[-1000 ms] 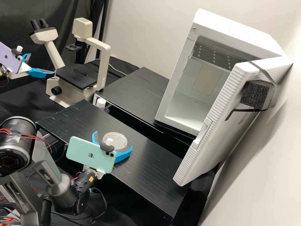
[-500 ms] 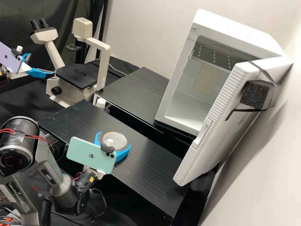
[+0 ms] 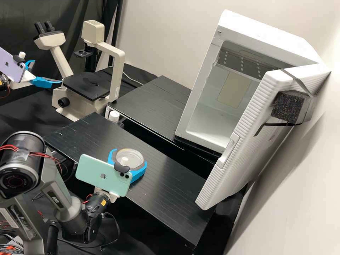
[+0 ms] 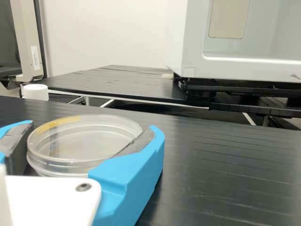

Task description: Return the petri dish to the incubator.

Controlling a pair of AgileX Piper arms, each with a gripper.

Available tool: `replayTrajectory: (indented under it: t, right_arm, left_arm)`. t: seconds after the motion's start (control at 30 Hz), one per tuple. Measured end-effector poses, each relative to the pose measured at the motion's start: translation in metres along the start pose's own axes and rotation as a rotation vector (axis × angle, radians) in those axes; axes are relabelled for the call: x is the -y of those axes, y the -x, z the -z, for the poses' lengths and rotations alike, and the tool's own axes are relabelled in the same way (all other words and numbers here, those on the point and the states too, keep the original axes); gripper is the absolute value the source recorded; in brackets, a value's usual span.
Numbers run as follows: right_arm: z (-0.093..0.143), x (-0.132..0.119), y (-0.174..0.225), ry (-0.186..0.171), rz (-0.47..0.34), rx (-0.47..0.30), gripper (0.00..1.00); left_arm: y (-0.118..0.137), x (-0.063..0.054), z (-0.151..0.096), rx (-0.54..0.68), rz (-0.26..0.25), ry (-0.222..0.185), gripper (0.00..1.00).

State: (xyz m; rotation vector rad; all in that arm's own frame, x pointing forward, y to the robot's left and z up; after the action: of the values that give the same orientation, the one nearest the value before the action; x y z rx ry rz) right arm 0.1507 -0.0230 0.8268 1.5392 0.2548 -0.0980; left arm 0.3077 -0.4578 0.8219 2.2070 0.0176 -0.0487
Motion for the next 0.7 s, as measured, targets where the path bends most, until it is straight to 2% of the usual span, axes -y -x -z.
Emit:
replayTrajectory:
  t: [0.23,0.3,0.43,0.5,0.6,0.7]
  right_arm:
    - [0.005,-0.008,0.004,0.011,-0.072,0.009,0.0]
    - [0.005,-0.012,0.003,-0.001,-0.128,0.032,0.0]
    - [-0.003,-0.027,0.0,-0.048,-0.329,0.143,0.0]
    - [-0.008,-0.031,0.0,-0.07,-0.396,0.188,0.0]
    - [-0.018,-0.044,-0.01,-0.089,-0.451,0.236,0.0]
    - [-0.027,-0.063,-0.026,-0.09,-0.491,0.245,0.0]
  left_arm:
    - [0.0,0.0,0.0,0.0,0.0,0.0,1.0]
    - [0.0,0.0,0.0,0.0,0.0,0.0,1.0]
    - [0.0,0.0,0.0,0.0,0.0,0.0,1.0]
    - [0.0,0.0,0.0,0.0,0.0,0.0,1.0]
    - [0.0,0.0,0.0,0.0,0.0,0.0,1.0]
    - [0.0,0.0,0.0,0.0,0.0,0.0,1.0]
